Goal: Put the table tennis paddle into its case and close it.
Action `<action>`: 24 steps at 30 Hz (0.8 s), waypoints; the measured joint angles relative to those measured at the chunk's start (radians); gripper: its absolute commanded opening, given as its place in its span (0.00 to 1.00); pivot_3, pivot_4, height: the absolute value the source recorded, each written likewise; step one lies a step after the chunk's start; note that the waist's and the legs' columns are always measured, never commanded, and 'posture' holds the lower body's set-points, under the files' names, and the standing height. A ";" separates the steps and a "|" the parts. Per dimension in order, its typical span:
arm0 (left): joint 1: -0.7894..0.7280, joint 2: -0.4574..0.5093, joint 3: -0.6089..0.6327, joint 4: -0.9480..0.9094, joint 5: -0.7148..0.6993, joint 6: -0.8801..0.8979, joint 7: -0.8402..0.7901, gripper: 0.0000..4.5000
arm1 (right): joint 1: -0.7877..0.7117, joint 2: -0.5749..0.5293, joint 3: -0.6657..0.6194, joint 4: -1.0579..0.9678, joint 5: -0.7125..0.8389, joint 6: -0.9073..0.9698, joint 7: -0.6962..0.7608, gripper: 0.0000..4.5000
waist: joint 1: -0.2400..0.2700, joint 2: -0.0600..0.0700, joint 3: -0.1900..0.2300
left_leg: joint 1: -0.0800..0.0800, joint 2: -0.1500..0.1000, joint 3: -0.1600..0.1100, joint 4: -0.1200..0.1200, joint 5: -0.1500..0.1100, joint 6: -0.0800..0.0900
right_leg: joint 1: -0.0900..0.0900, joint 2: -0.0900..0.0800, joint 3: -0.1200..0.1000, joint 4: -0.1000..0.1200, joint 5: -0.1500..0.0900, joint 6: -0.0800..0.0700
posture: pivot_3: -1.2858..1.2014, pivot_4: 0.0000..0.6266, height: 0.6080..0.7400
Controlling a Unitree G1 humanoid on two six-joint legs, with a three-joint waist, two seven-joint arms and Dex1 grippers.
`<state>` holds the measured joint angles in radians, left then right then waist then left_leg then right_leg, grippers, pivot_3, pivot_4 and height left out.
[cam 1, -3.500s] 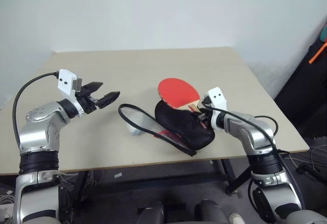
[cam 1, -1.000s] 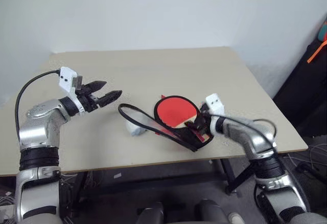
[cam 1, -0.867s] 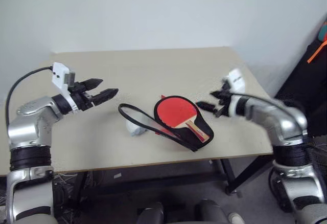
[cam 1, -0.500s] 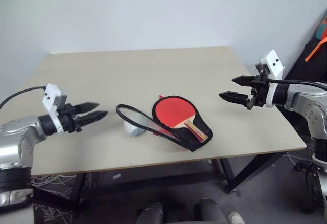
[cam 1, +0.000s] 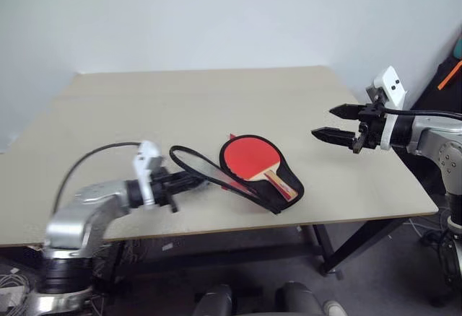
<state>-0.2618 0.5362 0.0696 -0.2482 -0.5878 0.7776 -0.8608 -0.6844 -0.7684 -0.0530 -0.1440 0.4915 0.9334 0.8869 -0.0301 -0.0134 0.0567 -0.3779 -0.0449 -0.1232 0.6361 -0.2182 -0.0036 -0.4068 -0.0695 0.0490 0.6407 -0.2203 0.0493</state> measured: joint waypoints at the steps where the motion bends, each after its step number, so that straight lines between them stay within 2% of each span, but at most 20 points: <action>1: -0.036 -0.051 -0.033 -0.026 -0.002 0.021 0.045 0.17 | -0.003 0.001 -0.001 -0.001 0.002 0.000 -0.005 0.99 | 0.003 0.000 0.000 | 0.000 0.000 0.000 0.001 -0.001 0.000 | 0.001 0.001 0.000 0.000 0.000 0.000 | 0.52 0.00 0.99; 3: -0.092 -0.123 -0.073 -0.052 -0.003 0.047 0.114 0.17 | -0.006 0.007 -0.001 -0.001 0.005 0.001 -0.015 0.99 | 0.004 0.000 0.000 | 0.001 0.000 0.001 0.001 -0.001 0.001 | 0.001 0.001 0.001 0.000 0.000 0.000 | 0.52 0.00 0.99; 7: -0.198 -0.326 -0.095 -0.046 -0.013 0.112 0.291 0.17 | -0.005 0.018 -0.003 -0.003 0.012 0.003 -0.041 0.99 | 0.009 -0.001 0.000 | 0.000 0.000 0.001 0.003 -0.002 0.001 | 0.002 0.001 0.000 0.000 0.000 0.000 | 0.52 0.00 0.99; 9: -0.232 -0.383 -0.118 -0.048 -0.020 0.137 0.343 0.17 | -0.003 0.032 -0.002 -0.008 0.020 0.003 -0.049 0.99 | 0.007 -0.001 0.000 | 0.000 0.000 0.002 0.003 -0.002 0.002 | 0.002 0.002 0.001 -0.001 0.000 0.000 | 0.52 0.00 0.99; 12: -0.232 -0.393 -0.151 -0.058 -0.019 0.176 0.380 0.17 | 0.010 0.032 -0.005 -0.010 0.020 0.007 -0.062 0.99 | 0.005 0.000 0.000 | 0.001 0.000 0.003 0.003 -0.002 0.002 | 0.002 0.003 0.002 0.000 0.000 0.000 | 0.52 0.00 0.99; 15: -0.183 -0.353 -0.166 -0.076 -0.024 0.224 0.385 0.17 | 0.022 0.036 -0.006 -0.013 0.022 0.007 -0.074 0.99 | 0.004 0.000 0.000 | 0.002 0.001 0.003 0.003 -0.002 0.002 | 0.002 0.003 0.003 0.000 0.000 0.000 | 0.52 0.00 0.99; 18: -0.120 -0.316 -0.154 -0.073 -0.031 0.270 0.391 0.38 | 0.029 0.037 -0.006 -0.014 0.023 0.007 -0.083 0.99 | 0.006 0.000 0.000 | 0.001 0.000 0.003 0.003 -0.002 0.002 | 0.001 0.003 0.002 0.000 0.000 -0.001 | 0.52 0.00 0.99; 24: -0.063 -0.339 -0.035 -0.064 -0.094 0.360 0.461 0.82 | 0.042 0.047 -0.006 -0.046 0.043 0.013 -0.096 0.99 | 0.008 0.000 0.000 | 0.001 0.000 0.002 0.004 -0.002 0.002 | 0.002 0.002 0.002 -0.001 0.000 0.000 | 0.52 0.00 0.99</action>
<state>-0.3244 0.1973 0.0351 -0.3118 -0.6821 1.1379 -0.3997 -0.6428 -0.7215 -0.0593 -0.1897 0.5346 0.9468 0.7906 -0.0219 -0.0134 0.0566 -0.3773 -0.0449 -0.1207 0.6397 -0.2206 -0.0016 -0.4047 -0.0671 0.0513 0.6401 -0.2206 0.0489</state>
